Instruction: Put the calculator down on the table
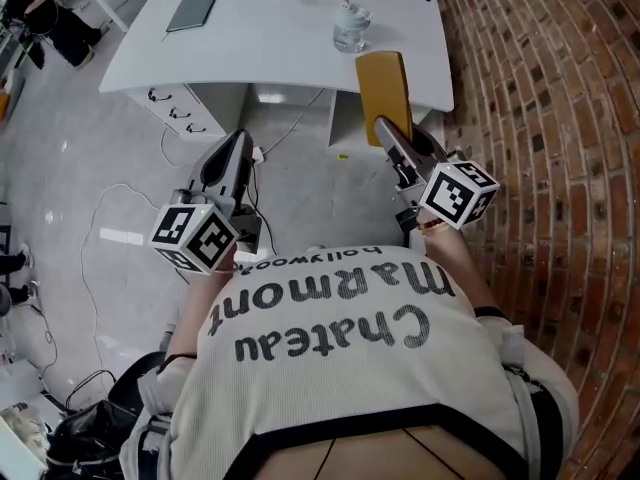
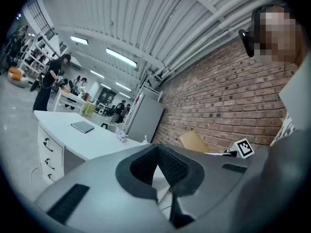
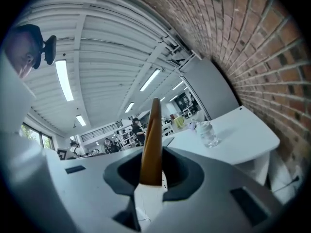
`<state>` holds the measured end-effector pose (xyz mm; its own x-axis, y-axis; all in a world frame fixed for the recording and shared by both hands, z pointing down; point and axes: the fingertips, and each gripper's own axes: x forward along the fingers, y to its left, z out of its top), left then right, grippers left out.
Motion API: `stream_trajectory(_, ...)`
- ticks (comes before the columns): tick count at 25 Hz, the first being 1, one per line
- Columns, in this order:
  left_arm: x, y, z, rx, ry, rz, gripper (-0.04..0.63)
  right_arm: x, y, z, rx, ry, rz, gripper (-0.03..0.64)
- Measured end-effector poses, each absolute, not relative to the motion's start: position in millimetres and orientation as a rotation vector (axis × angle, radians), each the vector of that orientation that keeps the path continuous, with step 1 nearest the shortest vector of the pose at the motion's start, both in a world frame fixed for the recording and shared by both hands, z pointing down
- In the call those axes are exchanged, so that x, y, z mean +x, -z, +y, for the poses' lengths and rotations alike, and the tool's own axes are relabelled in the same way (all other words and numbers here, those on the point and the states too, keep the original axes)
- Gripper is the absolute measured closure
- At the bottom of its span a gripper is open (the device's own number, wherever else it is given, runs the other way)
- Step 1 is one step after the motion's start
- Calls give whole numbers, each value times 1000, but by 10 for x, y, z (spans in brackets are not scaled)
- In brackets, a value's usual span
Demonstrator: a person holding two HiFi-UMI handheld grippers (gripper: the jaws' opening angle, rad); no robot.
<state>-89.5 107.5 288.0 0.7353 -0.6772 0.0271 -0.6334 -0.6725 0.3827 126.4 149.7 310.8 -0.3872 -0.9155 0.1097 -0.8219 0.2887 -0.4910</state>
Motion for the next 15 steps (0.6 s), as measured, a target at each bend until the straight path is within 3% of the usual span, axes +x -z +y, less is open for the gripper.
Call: stream_trajectory(15,-1294,-3643,601,2395,94,-1071,592,904,-3854,939,-1635,958,2381,526)
